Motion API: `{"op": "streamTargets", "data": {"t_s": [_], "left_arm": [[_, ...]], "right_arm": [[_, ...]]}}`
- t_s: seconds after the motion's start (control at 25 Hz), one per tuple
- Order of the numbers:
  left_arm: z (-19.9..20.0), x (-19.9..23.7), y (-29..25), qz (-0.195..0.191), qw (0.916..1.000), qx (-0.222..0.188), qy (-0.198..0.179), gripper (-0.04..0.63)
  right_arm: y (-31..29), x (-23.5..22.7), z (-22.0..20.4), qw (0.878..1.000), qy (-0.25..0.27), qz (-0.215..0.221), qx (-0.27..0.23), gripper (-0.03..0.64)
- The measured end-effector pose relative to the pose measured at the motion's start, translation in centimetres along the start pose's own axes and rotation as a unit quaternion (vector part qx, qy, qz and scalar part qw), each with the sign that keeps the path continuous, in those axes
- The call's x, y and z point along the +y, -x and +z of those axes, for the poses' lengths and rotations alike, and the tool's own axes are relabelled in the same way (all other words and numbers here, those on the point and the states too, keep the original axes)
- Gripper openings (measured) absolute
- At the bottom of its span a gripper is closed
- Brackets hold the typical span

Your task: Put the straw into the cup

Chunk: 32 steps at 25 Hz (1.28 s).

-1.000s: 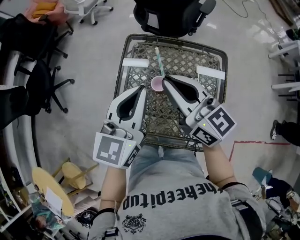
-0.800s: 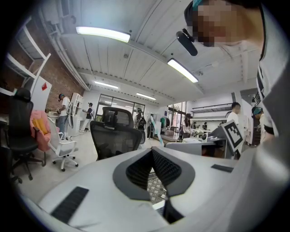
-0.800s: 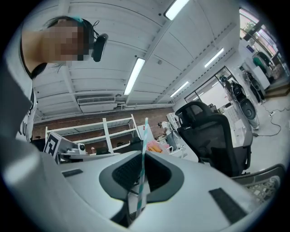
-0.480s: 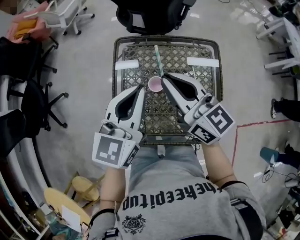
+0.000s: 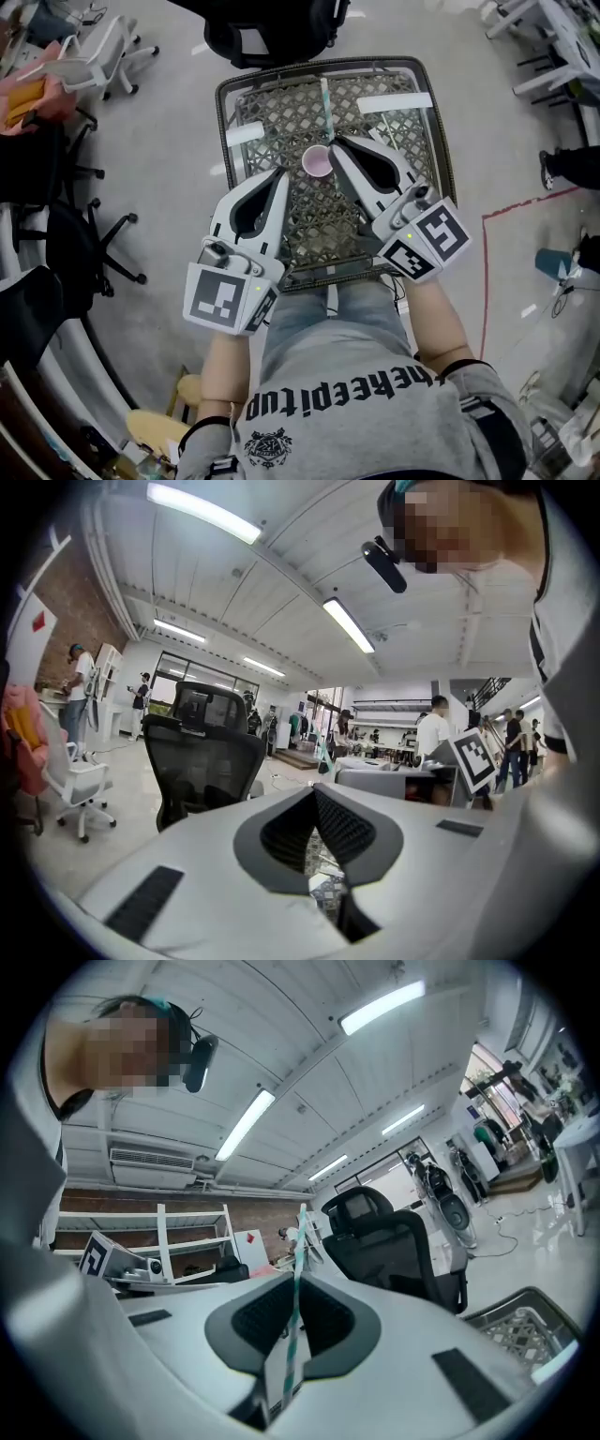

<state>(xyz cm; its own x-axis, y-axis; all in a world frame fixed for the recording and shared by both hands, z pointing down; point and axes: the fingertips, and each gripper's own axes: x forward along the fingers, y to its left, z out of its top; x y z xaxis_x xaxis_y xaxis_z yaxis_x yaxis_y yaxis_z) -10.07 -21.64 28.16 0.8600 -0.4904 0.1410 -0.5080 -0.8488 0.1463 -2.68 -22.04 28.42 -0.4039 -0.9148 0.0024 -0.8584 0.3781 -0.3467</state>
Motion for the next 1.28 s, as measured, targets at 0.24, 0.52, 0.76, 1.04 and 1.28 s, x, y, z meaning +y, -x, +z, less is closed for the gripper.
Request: {"op": "streamTargets", "data": {"t_s": [0.24, 0.52, 0.76, 1.04, 1.28], "left_arm": [[-0.8, 0.2, 0.2, -0.041, 0.9991, 0.008, -0.004, 0.025], [-2.4, 0.8, 0.4, -0.074, 0.9971, 0.016, 0.002, 0.025], [-3.8, 0.9, 0.2, -0.094, 0.9954, 0.019, 0.005, 0.025], [-6.2, 1.0, -0.6, -0.111, 0.9932, 0.031, 0.009, 0.025], [-9.4, 0.9, -0.7, -0.133, 0.9893, 0.06, 0.003, 0.025]], "right_arm": [[0.5, -0.7, -0.6, 0.998, 0.003, -0.056, -0.024, 0.035], [0.9, -1.5, -1.9, 0.993, 0.008, -0.108, -0.043, 0.035], [0.7, -2.3, -3.1, 0.99, 0.012, -0.134, -0.05, 0.035], [0.1, -4.0, -4.9, 0.987, 0.021, -0.15, -0.049, 0.035], [-0.5, -5.2, -6.9, 0.986, 0.023, -0.16, -0.05, 0.035]]}}
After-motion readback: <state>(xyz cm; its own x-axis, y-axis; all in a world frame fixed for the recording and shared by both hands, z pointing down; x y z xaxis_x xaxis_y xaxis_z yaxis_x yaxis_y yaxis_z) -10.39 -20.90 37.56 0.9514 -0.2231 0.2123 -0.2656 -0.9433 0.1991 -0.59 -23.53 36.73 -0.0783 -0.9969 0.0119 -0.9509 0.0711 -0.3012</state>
